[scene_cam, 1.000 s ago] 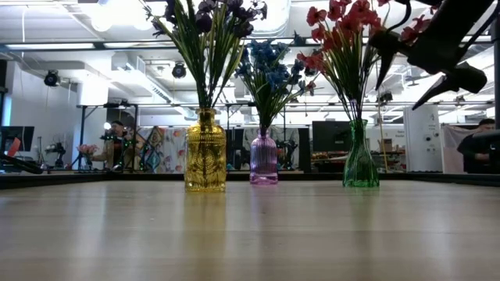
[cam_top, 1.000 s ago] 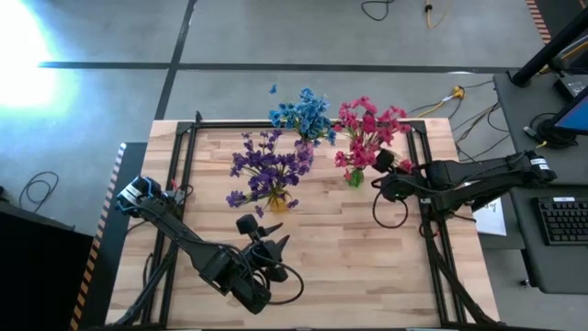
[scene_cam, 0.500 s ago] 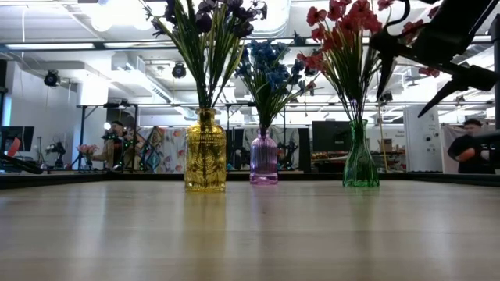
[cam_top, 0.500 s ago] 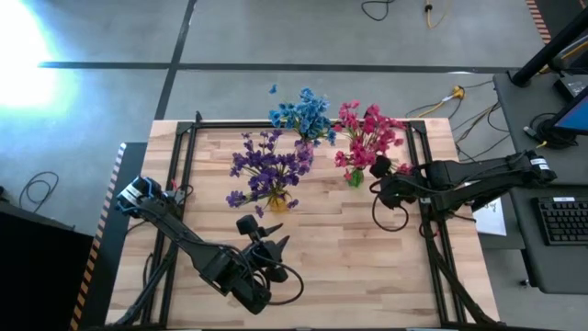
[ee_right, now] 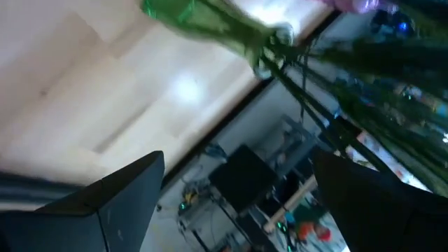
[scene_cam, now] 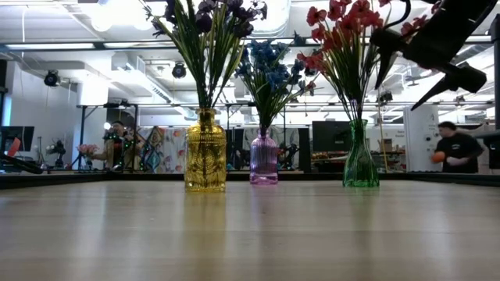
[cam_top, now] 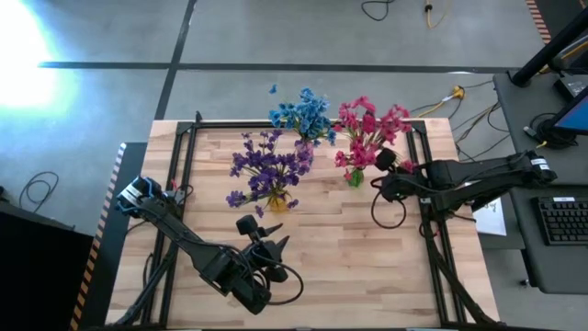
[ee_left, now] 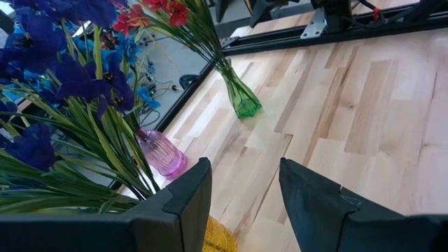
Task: Sort flowers into vase by color
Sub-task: Put the pink flowers into the green vase
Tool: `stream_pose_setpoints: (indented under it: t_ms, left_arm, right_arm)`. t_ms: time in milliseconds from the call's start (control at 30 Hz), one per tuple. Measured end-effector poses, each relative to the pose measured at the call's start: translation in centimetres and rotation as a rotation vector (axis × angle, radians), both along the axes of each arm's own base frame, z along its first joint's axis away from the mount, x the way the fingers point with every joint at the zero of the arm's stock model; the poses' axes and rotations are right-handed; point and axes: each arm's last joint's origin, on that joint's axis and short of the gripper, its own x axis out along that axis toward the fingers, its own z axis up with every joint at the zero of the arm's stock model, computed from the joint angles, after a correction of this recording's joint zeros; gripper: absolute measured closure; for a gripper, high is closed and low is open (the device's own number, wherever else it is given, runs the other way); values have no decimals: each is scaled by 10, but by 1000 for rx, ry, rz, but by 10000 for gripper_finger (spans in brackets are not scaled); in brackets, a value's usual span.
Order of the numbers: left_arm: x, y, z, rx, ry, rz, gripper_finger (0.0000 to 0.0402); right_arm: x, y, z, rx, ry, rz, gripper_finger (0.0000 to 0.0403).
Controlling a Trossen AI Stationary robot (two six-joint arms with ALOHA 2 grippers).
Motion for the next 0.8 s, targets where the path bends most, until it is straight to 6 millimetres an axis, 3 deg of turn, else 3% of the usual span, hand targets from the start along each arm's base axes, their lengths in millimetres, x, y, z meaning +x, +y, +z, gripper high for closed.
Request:
stream_pose_setpoints:
  t_ms: [300, 800]
  left_arm:
    - [0, 0, 0, -1, -2, 0, 247]
    - [0, 0, 0, -2, -4, 0, 247]
  right_arm:
    - [-1, -2, 25, -74, -91, -92, 44]
    - [-6, -4, 88, -72, -334, -211, 44]
